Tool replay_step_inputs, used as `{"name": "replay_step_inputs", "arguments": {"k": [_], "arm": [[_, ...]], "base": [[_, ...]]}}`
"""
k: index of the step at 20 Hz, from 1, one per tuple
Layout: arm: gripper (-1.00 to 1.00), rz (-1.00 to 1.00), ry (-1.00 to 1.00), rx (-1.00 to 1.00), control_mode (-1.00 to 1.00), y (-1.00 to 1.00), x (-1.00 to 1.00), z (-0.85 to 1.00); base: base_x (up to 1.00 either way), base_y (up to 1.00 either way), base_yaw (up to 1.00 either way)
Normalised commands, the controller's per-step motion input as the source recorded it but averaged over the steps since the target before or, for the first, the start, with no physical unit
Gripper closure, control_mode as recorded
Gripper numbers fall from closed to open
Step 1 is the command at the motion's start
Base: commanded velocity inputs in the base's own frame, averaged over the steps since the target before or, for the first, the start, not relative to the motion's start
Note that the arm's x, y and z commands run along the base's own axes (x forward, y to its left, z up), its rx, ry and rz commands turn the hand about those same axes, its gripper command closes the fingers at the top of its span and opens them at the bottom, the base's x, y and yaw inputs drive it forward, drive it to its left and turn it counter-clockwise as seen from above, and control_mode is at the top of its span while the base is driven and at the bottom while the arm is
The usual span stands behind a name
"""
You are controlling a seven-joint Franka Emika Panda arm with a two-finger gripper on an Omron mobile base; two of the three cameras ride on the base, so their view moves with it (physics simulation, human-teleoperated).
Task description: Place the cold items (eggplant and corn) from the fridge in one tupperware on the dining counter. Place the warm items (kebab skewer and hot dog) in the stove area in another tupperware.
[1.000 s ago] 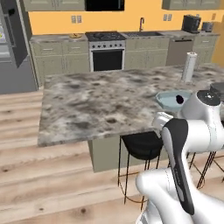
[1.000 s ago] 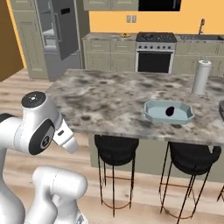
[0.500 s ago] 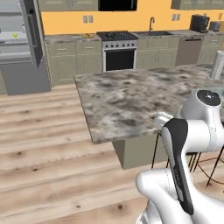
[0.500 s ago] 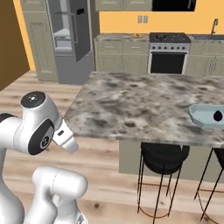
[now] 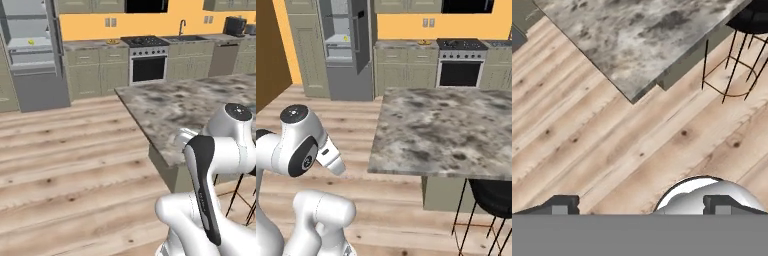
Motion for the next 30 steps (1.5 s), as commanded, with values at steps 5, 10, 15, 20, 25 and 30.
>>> {"name": "replay_step_inputs", "arguments": {"k": [5,10,15,20,25,30], "arm": [[-1.0,0.0,0.0,0.0,1.0,0.0,0.0,0.0],[-1.0,0.0,0.0,0.0,1.0,0.0,0.0,0.0],[-1.0,0.0,0.0,0.0,1.0,0.0,0.0,0.0],[-1.0,0.0,0.0,0.0,1.0,0.0,0.0,0.0],[-1.0,0.0,0.0,0.0,1.0,0.0,0.0,0.0],[-1.0,0.0,0.0,0.0,1.0,0.0,0.0,0.0]], "base": [[0.46,1.0,-0.14],[0.6,1.0,-0.14],[0.77,1.0,-0.09],[0.92,1.0,-0.04],[1.0,1.0,0.0],[1.0,1.0,0.0]]}}
